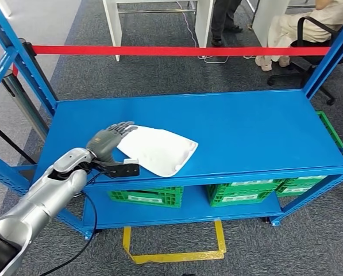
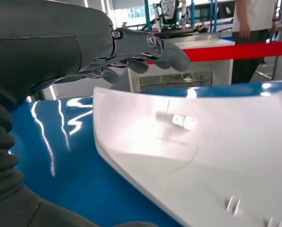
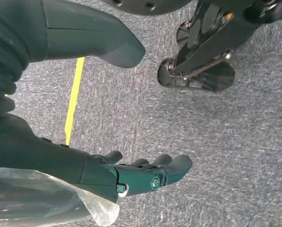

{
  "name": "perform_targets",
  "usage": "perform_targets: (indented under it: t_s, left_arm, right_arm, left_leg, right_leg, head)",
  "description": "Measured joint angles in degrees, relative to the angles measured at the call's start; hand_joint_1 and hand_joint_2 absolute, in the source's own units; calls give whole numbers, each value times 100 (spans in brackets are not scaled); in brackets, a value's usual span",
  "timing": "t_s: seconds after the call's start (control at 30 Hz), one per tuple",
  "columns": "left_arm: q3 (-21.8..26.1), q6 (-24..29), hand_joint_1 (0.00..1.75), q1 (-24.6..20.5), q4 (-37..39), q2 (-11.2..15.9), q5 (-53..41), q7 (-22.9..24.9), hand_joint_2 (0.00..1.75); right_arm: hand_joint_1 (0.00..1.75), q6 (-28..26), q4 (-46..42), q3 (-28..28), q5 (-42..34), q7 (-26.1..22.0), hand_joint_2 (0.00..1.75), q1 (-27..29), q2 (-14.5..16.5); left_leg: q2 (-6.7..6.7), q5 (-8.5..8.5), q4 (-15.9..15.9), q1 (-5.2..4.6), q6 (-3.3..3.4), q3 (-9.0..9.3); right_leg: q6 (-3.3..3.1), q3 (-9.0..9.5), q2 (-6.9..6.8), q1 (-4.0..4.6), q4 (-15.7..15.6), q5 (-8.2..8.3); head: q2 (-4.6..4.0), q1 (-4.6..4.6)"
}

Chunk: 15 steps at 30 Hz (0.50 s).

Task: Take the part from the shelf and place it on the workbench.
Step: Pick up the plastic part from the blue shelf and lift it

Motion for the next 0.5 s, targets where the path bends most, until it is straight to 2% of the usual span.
perform_targets:
  t_s: [0.03,0.1,0.13,0.17,0.27,0.3,0.37,0.43,0.47,0.5]
  left_arm:
    - [8,5,0,4,62,-1,-19,17,175]
    - [37,36,0,-5,172,-1,-82,90,175]
    - [59,60,0,-16,223,-1,-120,135,175]
    - [81,82,0,-27,273,0,-153,170,175]
    - [137,123,0,-45,401,1,-218,205,175]
    - [151,131,0,-52,429,-2,-226,205,175]
    - [176,140,0,-74,479,-6,-231,207,175]
    - [191,149,0,-81,536,-8,-246,221,175]
    - [197,158,0,-76,565,-9,-258,233,175]
    - [203,172,0,-73,589,-10,-272,247,175]
  right_arm:
    - [0,0,0,-13,-2,4,175,1,-1]
    - [0,1,1,-34,-5,13,175,-9,-2]
    - [0,1,1,-44,-9,17,175,-17,-2]
    - [0,0,1,-51,-11,21,175,-20,-1]
    - [0,-2,1,-63,-13,25,175,-9,-1]
    - [0,-2,2,-69,-13,24,175,-10,-1]
    - [0,-2,1,-81,-12,23,175,-18,-1]
    - [0,-3,0,-93,-8,23,175,-19,-1]
    - [0,-5,0,-97,-3,23,175,-14,-1]
    - [0,-7,0,-100,2,23,175,-12,-1]
  left_leg:
    - [-1,-5,5,11,-9,3]
    - [-6,-33,45,16,-57,-3]
    - [-10,-48,74,9,-92,-15]
    - [-14,-55,100,-2,-126,-30]
    - [-17,-56,119,6,-215,-45]
    - [-15,-110,181,15,-245,-68]
    - [-11,-387,633,32,-296,-258]
    - [-9,-723,1398,40,-328,-594]
    - [-9,-793,1662,42,-332,-713]
    - [-9,-752,1722,43,-326,-742]
  right_leg:
    - [15,122,-2,-13,-245,164]
    - [37,543,-6,-37,-1044,503]
    - [18,707,-1,-44,-1340,581]
    - [-10,798,4,-42,-1497,596]
    - [-142,826,18,-28,-1538,594]
    - [-184,832,17,-32,-1547,605]
    - [-250,841,12,-48,-1562,615]
    - [-278,841,12,-46,-1562,609]
    - [-279,843,14,-44,-1561,608]
    - [-279,845,15,-42,-1560,608]
  head:
    - [0,0]
    - [0,4]
    - [0,-2]
    - [0,-5]
    - [0,-8]
    - [0,-13]
    - [0,-22]
    - [0,-26]
    - [0,-26]
    - [0,-27]
